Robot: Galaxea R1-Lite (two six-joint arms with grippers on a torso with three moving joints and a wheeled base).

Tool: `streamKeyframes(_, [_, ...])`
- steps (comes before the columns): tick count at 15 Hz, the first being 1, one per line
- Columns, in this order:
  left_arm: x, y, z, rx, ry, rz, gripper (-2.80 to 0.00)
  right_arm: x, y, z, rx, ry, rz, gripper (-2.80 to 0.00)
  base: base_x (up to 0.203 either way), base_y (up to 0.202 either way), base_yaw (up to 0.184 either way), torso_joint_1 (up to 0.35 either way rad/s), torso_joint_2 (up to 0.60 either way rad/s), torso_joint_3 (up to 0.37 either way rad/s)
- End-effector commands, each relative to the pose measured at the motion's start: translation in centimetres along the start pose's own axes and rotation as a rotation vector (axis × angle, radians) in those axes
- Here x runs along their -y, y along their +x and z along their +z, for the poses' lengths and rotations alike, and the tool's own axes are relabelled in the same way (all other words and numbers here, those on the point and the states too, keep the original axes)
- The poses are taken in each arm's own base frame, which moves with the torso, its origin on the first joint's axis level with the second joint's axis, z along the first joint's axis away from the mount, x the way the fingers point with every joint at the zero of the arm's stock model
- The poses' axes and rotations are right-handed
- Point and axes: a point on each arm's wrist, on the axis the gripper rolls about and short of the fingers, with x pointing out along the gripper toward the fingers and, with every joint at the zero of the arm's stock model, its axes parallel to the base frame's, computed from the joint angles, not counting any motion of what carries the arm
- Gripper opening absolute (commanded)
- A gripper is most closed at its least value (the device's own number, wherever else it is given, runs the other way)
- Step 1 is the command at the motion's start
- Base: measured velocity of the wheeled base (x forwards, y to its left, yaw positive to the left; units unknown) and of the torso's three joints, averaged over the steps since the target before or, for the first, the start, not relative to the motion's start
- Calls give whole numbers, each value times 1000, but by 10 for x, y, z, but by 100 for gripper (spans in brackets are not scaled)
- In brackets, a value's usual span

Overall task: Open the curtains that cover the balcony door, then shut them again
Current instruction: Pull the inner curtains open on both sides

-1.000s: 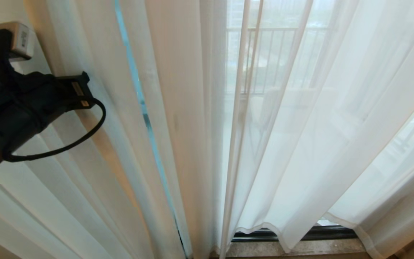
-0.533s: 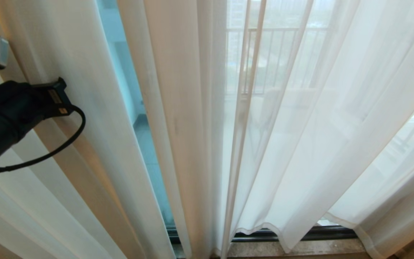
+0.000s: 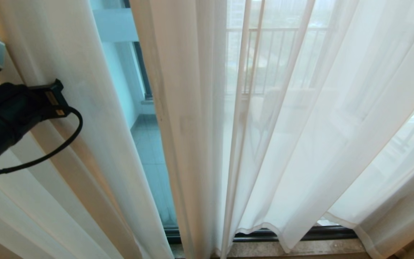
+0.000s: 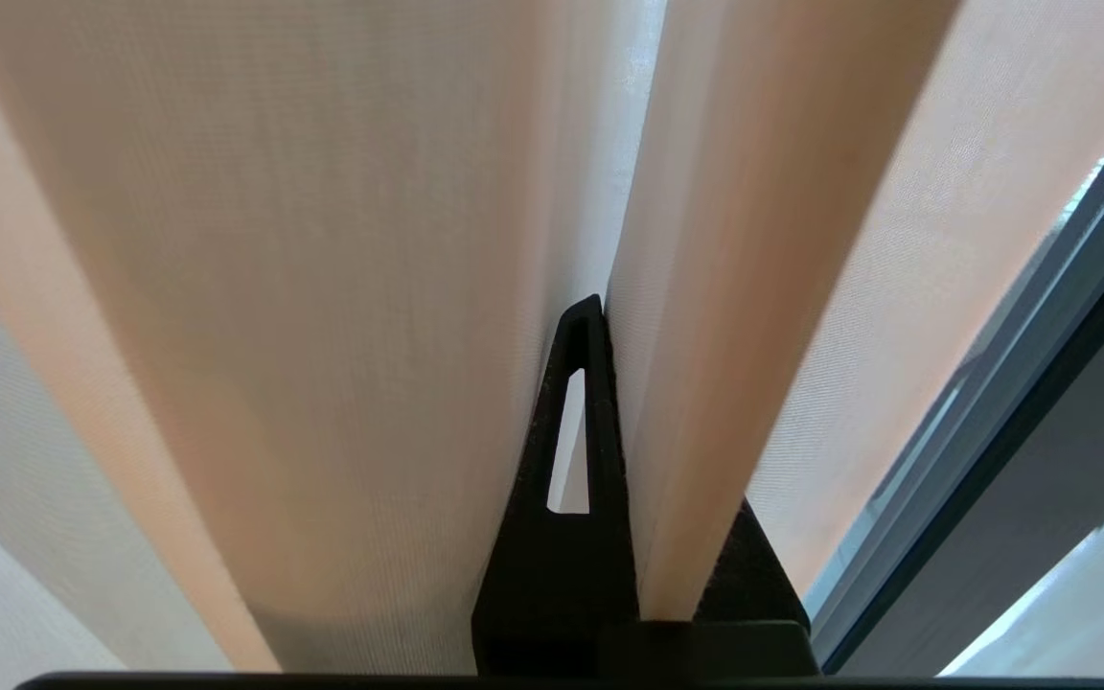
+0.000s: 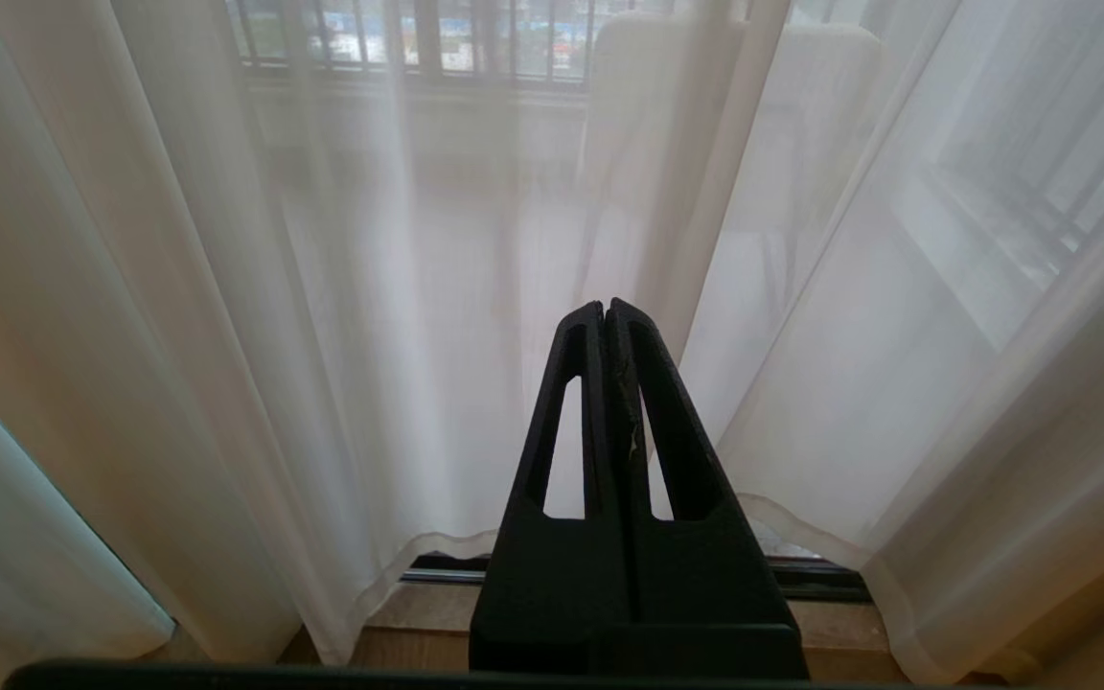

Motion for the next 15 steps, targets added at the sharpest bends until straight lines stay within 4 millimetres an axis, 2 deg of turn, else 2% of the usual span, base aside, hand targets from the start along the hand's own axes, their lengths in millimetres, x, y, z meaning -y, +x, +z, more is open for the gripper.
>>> streamKeyframes(1, [0,2,-1,-4,0,2,-280,0,0,0,-1,0,1,-280,0,0,0,0,0,0])
streamKeyframes(15, [3,14,-7,-9,0,-1,-280,0,0,0,-1,0,0,-280,0,0,0,0,0,0])
